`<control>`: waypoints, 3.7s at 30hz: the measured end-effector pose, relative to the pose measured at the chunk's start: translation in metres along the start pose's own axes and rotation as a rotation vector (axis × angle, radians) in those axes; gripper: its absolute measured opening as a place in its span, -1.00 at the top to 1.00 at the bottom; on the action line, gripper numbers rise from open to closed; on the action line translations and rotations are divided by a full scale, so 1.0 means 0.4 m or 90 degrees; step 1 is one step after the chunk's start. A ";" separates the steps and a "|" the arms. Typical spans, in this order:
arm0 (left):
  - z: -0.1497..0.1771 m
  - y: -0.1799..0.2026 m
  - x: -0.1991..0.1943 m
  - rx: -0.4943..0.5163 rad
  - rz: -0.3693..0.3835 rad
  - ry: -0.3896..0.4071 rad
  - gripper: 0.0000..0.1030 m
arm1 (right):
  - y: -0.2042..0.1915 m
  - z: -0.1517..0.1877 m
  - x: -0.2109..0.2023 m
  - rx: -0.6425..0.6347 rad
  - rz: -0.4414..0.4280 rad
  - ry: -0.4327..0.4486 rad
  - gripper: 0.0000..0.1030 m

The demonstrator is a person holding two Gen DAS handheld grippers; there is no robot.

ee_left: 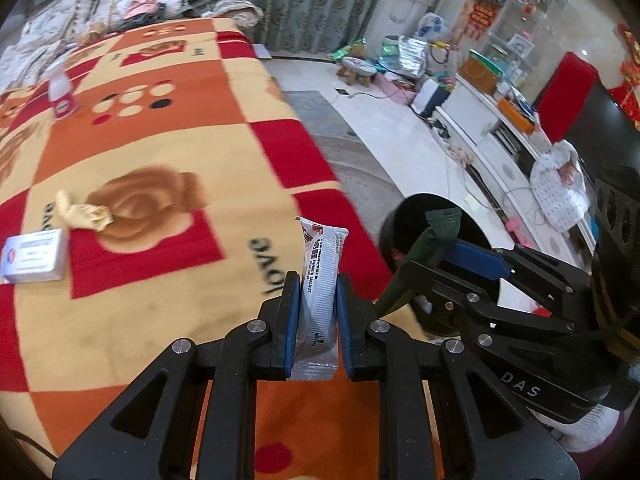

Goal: Collect trash
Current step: 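Carry the white tube and green pouch over the black bin, then open both tools to drop the tube and pouch into the bin, then move both open tools back over the white box and beige tissue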

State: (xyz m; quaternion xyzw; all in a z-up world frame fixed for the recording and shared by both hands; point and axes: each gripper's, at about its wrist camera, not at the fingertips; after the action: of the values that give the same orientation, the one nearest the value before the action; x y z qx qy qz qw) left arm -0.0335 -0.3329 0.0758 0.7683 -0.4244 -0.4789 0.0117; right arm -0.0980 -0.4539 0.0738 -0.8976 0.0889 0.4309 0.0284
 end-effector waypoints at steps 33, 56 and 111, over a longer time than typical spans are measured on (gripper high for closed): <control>-0.068 0.205 0.241 0.020 0.126 -0.077 0.70 | 0.333 0.120 0.041 0.121 0.097 -0.062 0.22; -0.035 0.098 0.134 0.002 0.069 -0.040 0.19 | 0.282 0.102 0.048 0.126 0.092 -0.068 -0.04; 0.130 -0.660 -0.363 -0.320 -0.200 0.127 0.20 | -0.385 -0.081 0.181 -0.114 -0.130 -0.075 -0.29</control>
State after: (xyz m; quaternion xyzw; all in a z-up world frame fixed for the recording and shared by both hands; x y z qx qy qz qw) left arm 0.0707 -0.0476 0.0412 0.8408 -0.1654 -0.4873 0.1682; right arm -0.0006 -0.3163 0.0338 -0.8742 -0.0436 0.4837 -0.0031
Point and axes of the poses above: each gripper's, at about its wrist camera, not at the fingertips, and x roughly the way its jaws point, y to its right, z to its underside, and after that the axes turned 13 degrees about z, right-handed
